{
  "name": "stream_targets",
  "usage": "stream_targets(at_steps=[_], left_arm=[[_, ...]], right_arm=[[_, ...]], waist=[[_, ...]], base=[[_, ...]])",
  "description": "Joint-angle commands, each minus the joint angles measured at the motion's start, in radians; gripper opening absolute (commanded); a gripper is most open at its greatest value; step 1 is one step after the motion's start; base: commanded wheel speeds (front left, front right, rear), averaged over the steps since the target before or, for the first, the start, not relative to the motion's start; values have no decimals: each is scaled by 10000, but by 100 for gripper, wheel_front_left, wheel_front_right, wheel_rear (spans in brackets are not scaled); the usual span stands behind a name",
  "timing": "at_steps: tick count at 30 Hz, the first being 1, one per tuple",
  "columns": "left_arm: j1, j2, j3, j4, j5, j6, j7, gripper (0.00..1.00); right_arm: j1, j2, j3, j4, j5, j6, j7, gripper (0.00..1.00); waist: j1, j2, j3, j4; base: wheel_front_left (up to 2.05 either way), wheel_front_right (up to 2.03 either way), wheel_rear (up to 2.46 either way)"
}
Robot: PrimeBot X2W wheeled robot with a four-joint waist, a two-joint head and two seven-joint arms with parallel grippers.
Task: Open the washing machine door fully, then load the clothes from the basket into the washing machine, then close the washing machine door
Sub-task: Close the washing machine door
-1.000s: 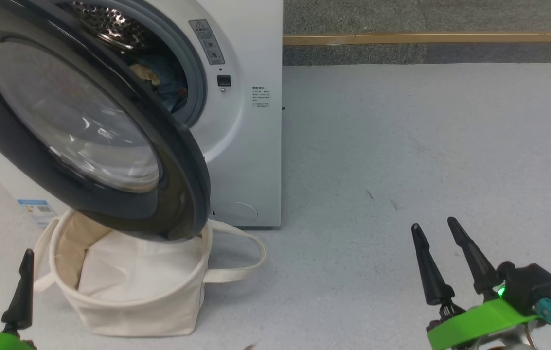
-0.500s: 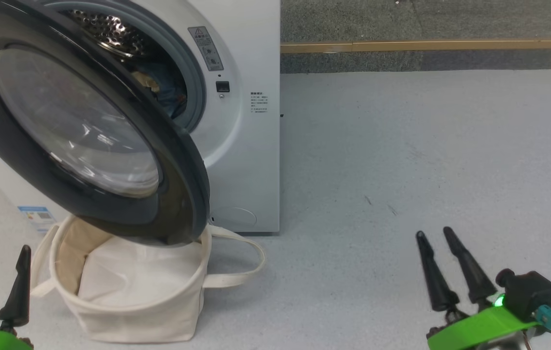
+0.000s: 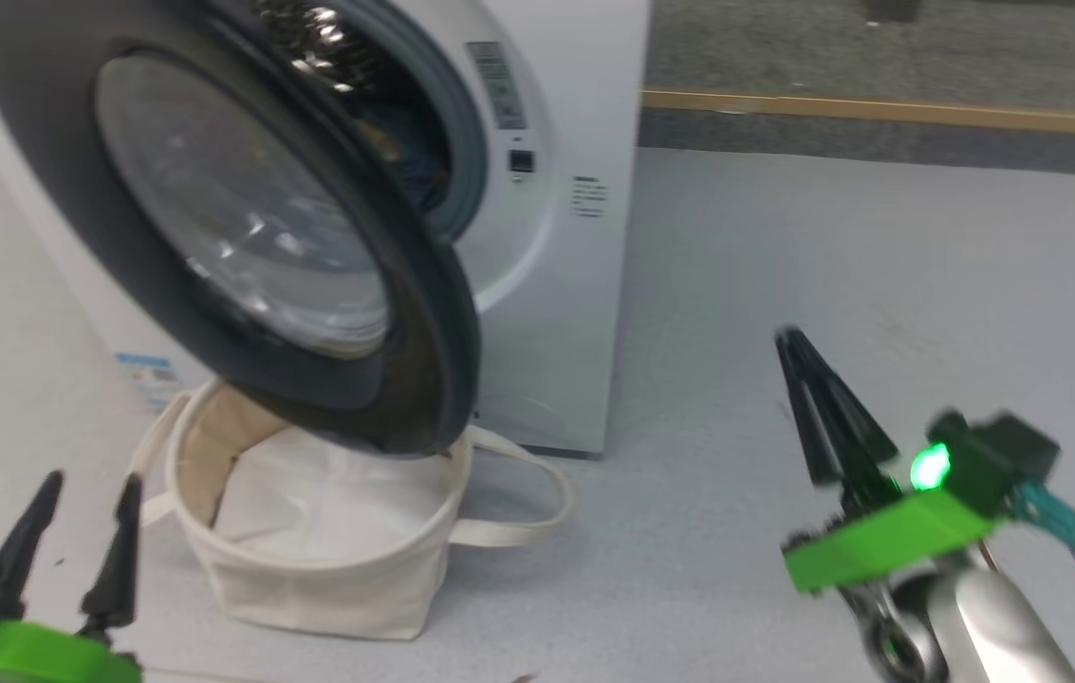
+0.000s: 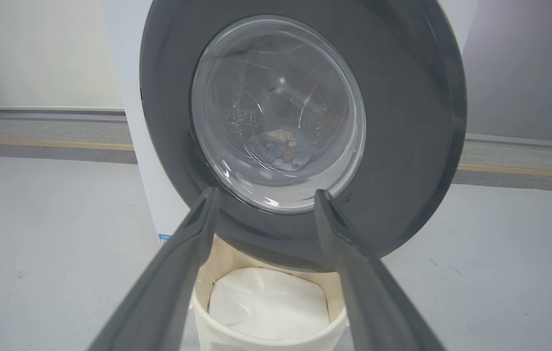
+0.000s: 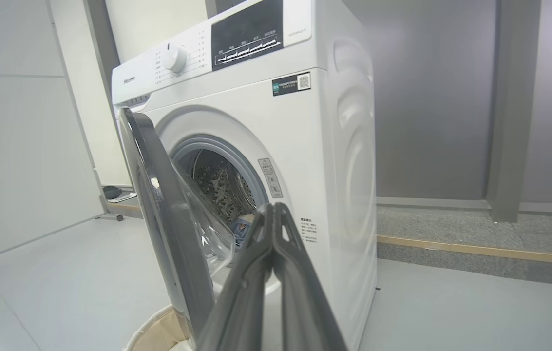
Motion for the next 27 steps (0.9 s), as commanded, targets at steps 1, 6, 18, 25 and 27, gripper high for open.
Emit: stream_targets(at_steps=[1, 6, 18, 25, 27], left_arm=[[-918, 263, 336, -165, 162, -17, -29, 100], [-1551, -146, -131, -63, 432, -47, 161, 100], [-2877, -923, -828, 226, 730, -342, 387, 100], [-3217, -1155, -894, 479, 696, -519, 285, 100], [-3291, -1197, -910, 549, 692, -580, 253, 100]], right_arm=[[-845, -106, 394, -202, 105, 75, 115, 0], [-2211, 60, 1205, 548, 507, 75, 259, 0], [-4402, 579, 2923, 3468, 1470, 75, -327, 0], [-5415, 602, 3707, 5514, 3374, 75, -932, 0], [-5704, 602, 3816, 6151, 3830, 75, -1103, 0]], waist=[[0, 0, 5, 450], [0, 0, -8, 1199], [0, 0, 435, 2770], [0, 0, 722, 3117], [0, 0, 773, 3160]], base=[[0, 0, 0], [0, 0, 0], [0, 0, 0], [0, 0, 0], [0, 0, 0]])
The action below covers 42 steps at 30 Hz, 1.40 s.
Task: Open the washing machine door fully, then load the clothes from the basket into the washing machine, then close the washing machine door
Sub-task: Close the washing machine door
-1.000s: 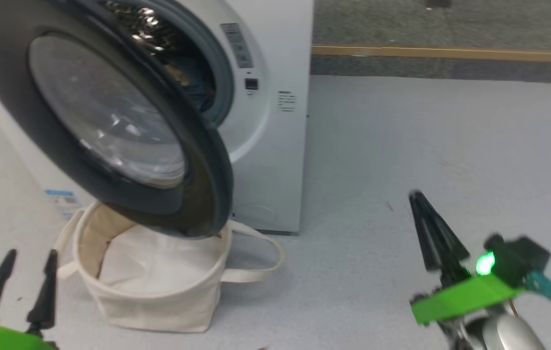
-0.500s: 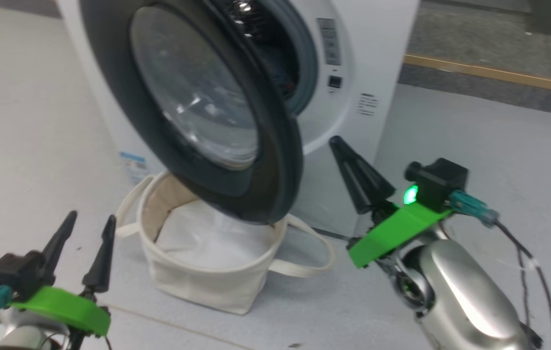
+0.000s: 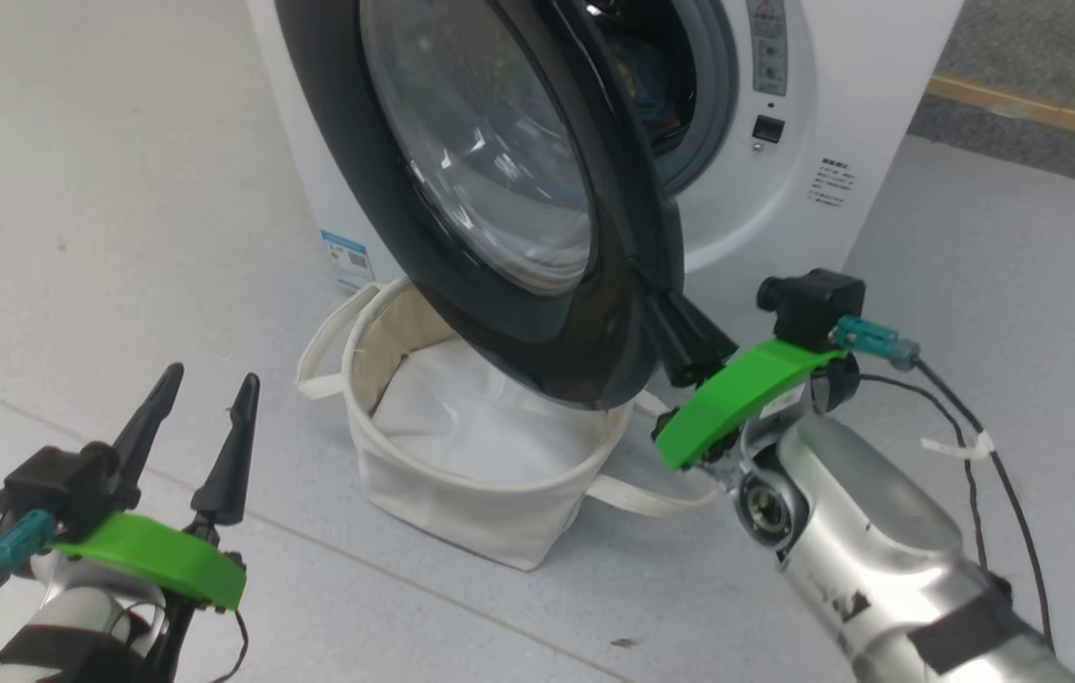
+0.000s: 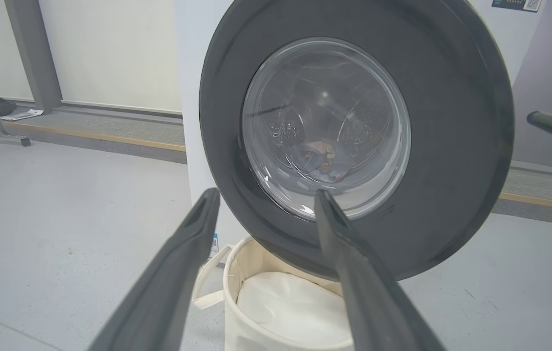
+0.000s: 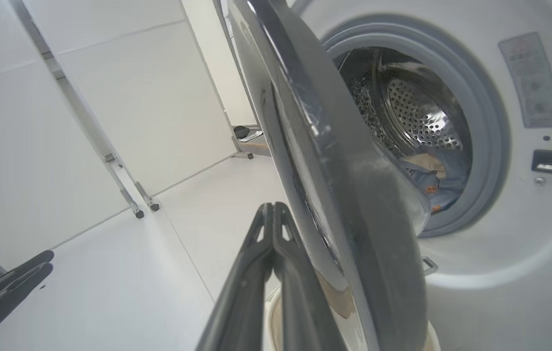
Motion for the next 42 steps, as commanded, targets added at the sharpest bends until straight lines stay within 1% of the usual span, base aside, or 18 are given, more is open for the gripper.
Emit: stream_targets(at_steps=[1, 5, 8, 14, 20, 26, 34, 39, 42], left_arm=[[-724, 251, 413, -141, 34, -68, -108, 100], [-899, 162, 396, -40, 31, -195, -171, 100], [-1031, 59, 368, 46, 32, -291, -217, 100], [-1258, -142, 314, 263, 65, -458, -304, 100], [-1368, -270, 326, 418, 104, -575, -374, 100], [-1447, -349, 441, 502, 143, -714, -435, 100], [-1633, -513, 665, 458, 222, -942, -477, 100], [-1757, -720, 883, 371, 317, -1073, -484, 100], [-1813, -876, 970, 327, 434, -1144, -486, 100]], right_arm=[[-614, 200, 130, 123, 333, 75, -219, 0], [-1181, 201, 267, 1035, 1134, 75, -347, 0], [-1593, 201, 275, 1454, 1416, 75, -361, 0], [-2082, 201, 272, 2021, 1457, 75, -365, 0], [-2447, 202, -289, 2556, 1316, 75, -366, 0], [-3145, 202, -787, 3339, 865, 75, -366, 0], [-4444, 202, -1513, 4409, 85, 75, -367, 0], [-5223, 202, -2178, 4920, -536, 75, -367, 0], [-5665, 202, -2792, 5137, -964, 75, -367, 0]], waist=[[-1, 0, 77, 59], [-1, 0, 264, 127], [-1, 0, 418, 187], [-1, 0, 725, 331], [-1, 0, 925, 414], [-1, 0, 1321, 391], [-1, 0, 2241, 351], [-1, 0, 2819, 443], [-1, 0, 3118, 534]], base=[[0, 0, 0], [0, 0, 0], [0, 0, 0], [0, 0, 0], [0, 0, 0], [0, 0, 0], [0, 0, 0], [0, 0, 0], [0, 0, 0]])
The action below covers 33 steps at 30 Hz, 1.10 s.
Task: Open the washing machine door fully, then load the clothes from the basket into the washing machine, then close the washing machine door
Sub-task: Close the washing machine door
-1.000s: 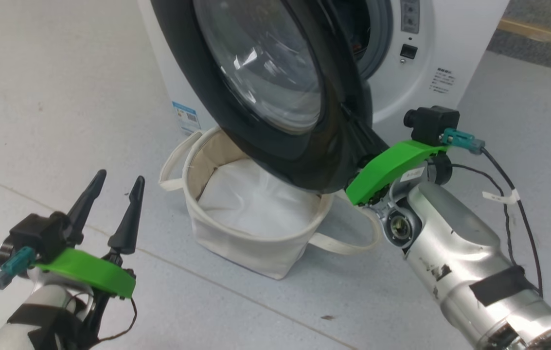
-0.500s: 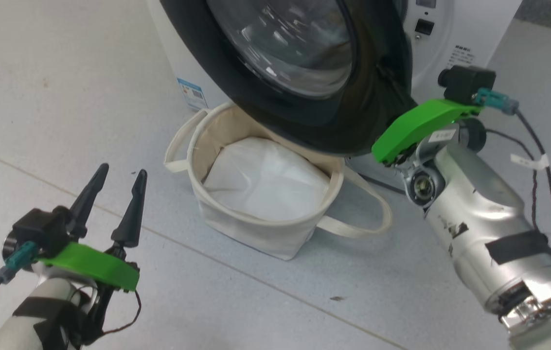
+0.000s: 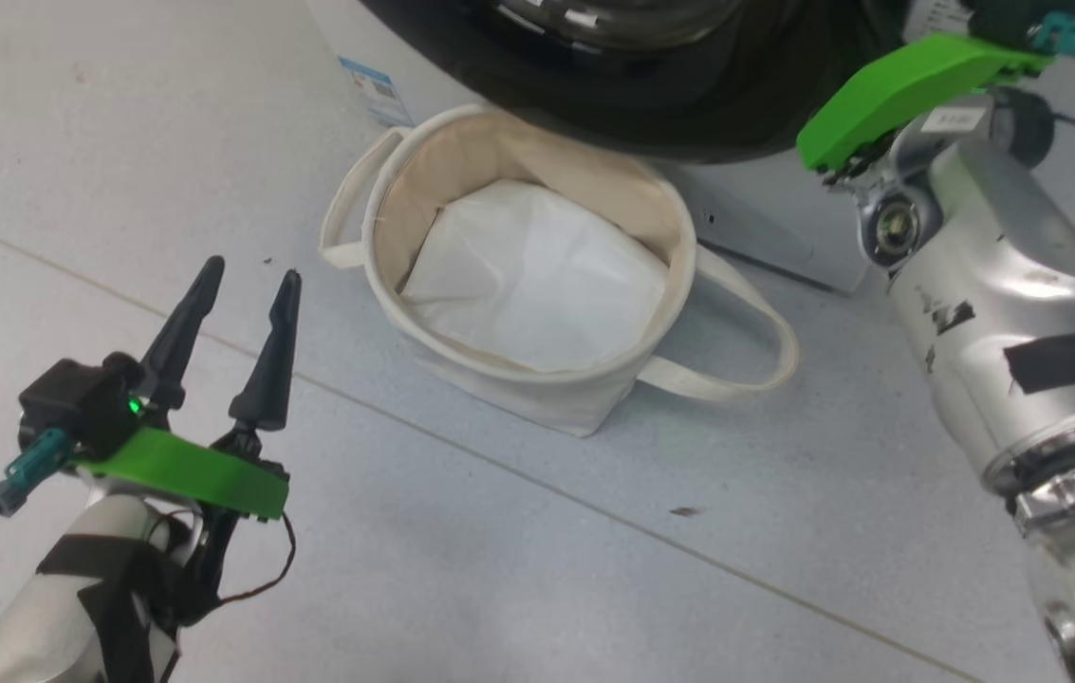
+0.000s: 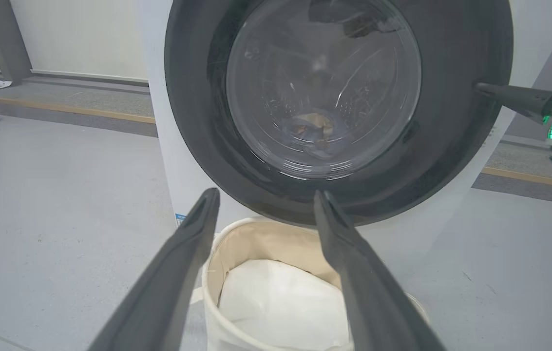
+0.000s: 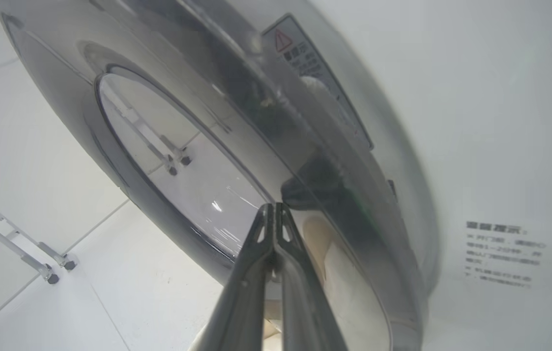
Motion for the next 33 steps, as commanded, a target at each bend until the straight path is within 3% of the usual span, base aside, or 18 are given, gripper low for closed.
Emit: stream_targets(at_steps=[1, 9, 10, 11, 16, 22, 27, 33], left_arm=[[-387, 326, 489, -245, 101, -34, -122, 100], [-489, 8, 622, -155, 326, -128, -123, 100], [-490, -12, 638, -136, 340, -132, -123, 100], [-484, -19, 651, -107, 358, -136, -123, 100], [-419, 113, 553, 76, 310, -145, -123, 100], [-223, 816, 524, 344, 128, -147, -123, 100], [89, 1543, 516, 505, -159, -148, -123, 100], [863, 2101, 905, 339, -598, -148, -124, 100]], right_arm=[[-461, 206, -148, -231, -184, 73, -123, 0], [-697, 206, -1114, -278, -1184, 73, -124, 0], [-668, 206, -1139, -312, -1219, 73, -124, 32], [-615, 206, -1156, -375, -1235, 73, -124, 100], [84, 206, -402, -834, -631, 73, -124, 100], [1348, 206, 1088, -2012, 231, 73, -124, 100], [2452, 206, 1276, -3056, 1, 73, -124, 100], [4143, 136, 578, -4309, -848, 73, -124, 100]], waist=[[-2, 0, 224, 106], [-2, 0, 424, 219], [-2, 0, 400, 206], [-2, 0, 351, 177], [-2, 0, -108, -88], [-2, 0, -931, -844], [-2, 0, -1673, -1686], [-2, 0, -2612, -2680]], base=[[0, 0, 0], [0, 0, 0], [0, 0, 0], [0, 0, 0], [0, 0, 0], [0, 0, 0], [0, 0, 0], [0, 0, 0]])
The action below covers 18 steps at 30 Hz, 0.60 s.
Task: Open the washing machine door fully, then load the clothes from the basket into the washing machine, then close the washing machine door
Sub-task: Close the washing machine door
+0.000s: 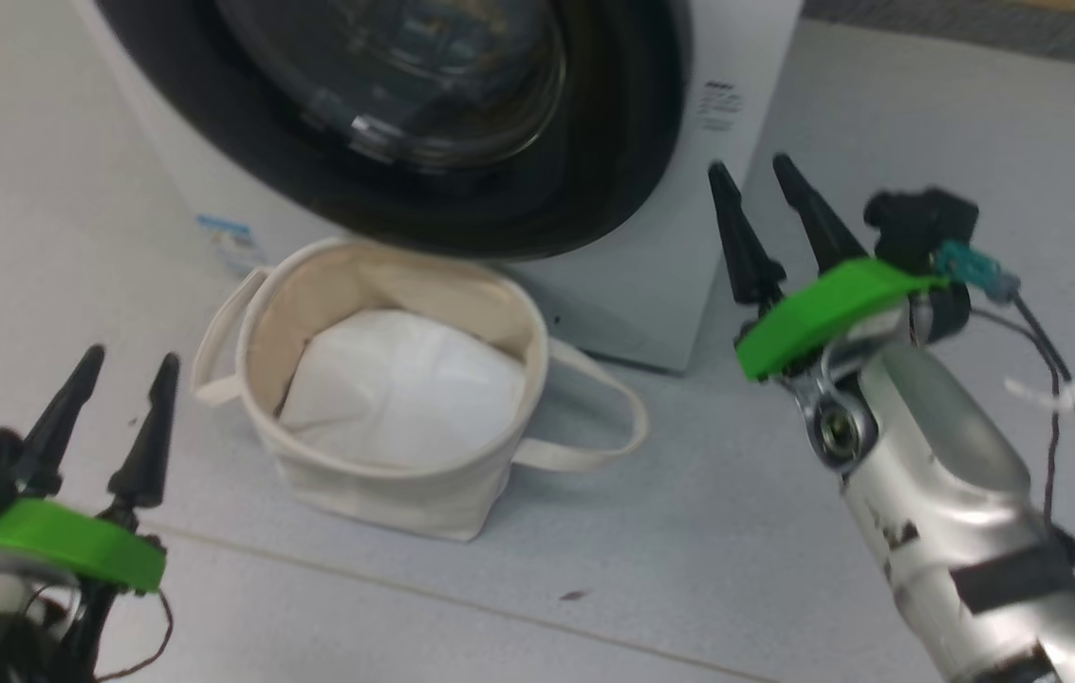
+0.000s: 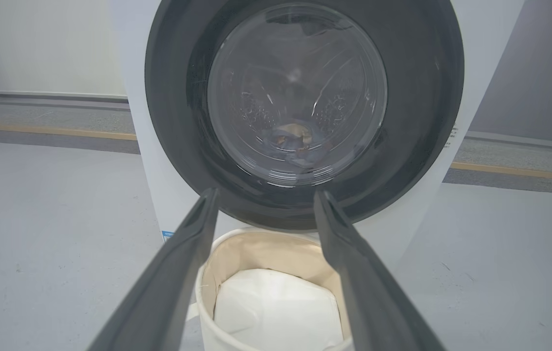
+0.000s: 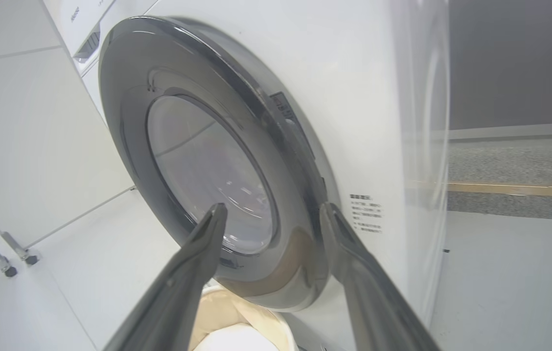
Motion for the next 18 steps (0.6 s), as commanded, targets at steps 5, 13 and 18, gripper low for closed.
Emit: stream_targets(at_steps=[5, 13, 18], left_arm=[[466, 645, 1023, 142, -409, 65, -99, 100], [1055, 1183, 870, 151, 18, 448, 108, 100], [1338, 1410, 1151, -7, -249, 644, 225, 100]], right_arm=[[1541, -224, -551, -1386, -516, 2, -122, 100], [3197, -744, -1100, -2771, -885, 2, -122, 100], [3902, -930, -1278, -3518, -1101, 2, -15, 100]], waist=[[1, -1, -1360, -1339], [1, -1, -1808, -2275], [1, -1, -1880, -2770]], base=[[0, 0, 0], [0, 0, 0], [0, 0, 0]])
